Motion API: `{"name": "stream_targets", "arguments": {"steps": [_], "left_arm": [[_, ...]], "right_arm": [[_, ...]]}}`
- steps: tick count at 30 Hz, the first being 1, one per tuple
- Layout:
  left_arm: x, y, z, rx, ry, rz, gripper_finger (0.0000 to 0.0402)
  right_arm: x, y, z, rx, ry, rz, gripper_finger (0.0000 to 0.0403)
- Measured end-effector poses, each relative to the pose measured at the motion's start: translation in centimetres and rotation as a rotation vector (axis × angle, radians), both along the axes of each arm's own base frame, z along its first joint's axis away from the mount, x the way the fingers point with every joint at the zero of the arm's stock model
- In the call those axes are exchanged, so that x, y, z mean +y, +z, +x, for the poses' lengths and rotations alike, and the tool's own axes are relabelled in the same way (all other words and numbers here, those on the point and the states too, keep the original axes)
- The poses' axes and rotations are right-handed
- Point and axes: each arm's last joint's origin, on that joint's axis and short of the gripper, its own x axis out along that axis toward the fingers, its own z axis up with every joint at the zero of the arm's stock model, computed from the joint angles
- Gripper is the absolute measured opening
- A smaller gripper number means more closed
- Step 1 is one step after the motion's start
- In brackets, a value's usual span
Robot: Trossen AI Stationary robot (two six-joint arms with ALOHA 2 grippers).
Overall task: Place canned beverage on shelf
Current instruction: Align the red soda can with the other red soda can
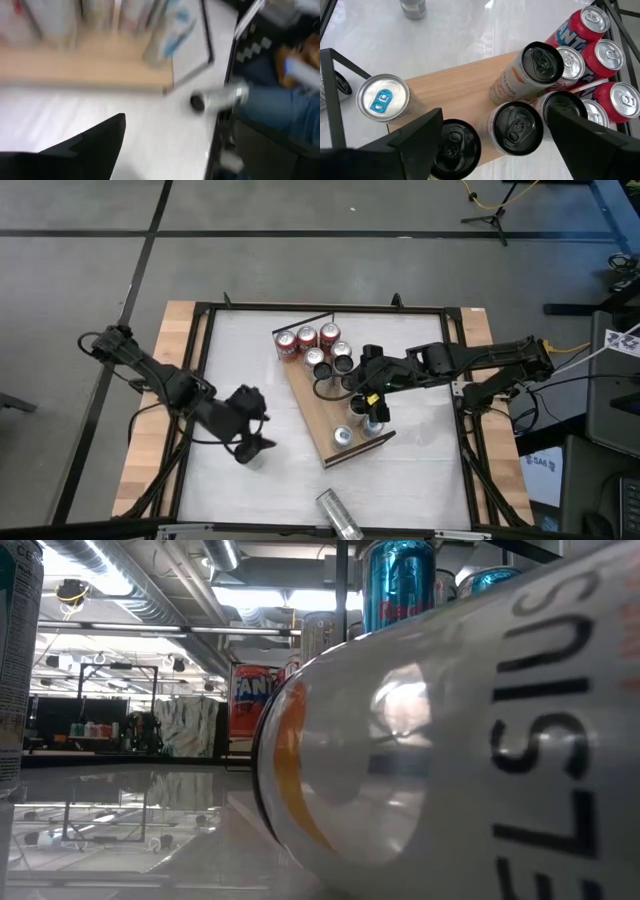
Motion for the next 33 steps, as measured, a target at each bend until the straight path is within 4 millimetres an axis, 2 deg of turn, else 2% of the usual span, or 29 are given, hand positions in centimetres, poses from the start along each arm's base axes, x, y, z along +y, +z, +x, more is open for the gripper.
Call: {"name": "stream_targets", "arguments": {"steps": [6, 13, 19, 33], "left_arm": [[-1.3, -1.4, -2.5, 0.244, -0.024, -0.052, 0.0349], [-2.3, -2.0, -4.4, 0.351, -0.067, -0.002, 0.0349], [-3.5, -2.9, -4.4, 0.381, -0.093, 0.065, 0.0349], [-5.8, -6.2, -2.5, 0.485, -0.098, 0.15, 0.0349]], "right_arm": [[0.0, 0.0, 0.0, 0.0, 0.001, 0.001, 0.0353], [0.0, 0.0, 0.0, 0.0, 0.0, 0.001, 0.0353], [0.0, 0.0, 0.0, 0.001, 0.0, 0.001, 0.0353], [0.0, 0.0, 0.0, 0.0, -0.004, 0.005, 0.0353]]}}
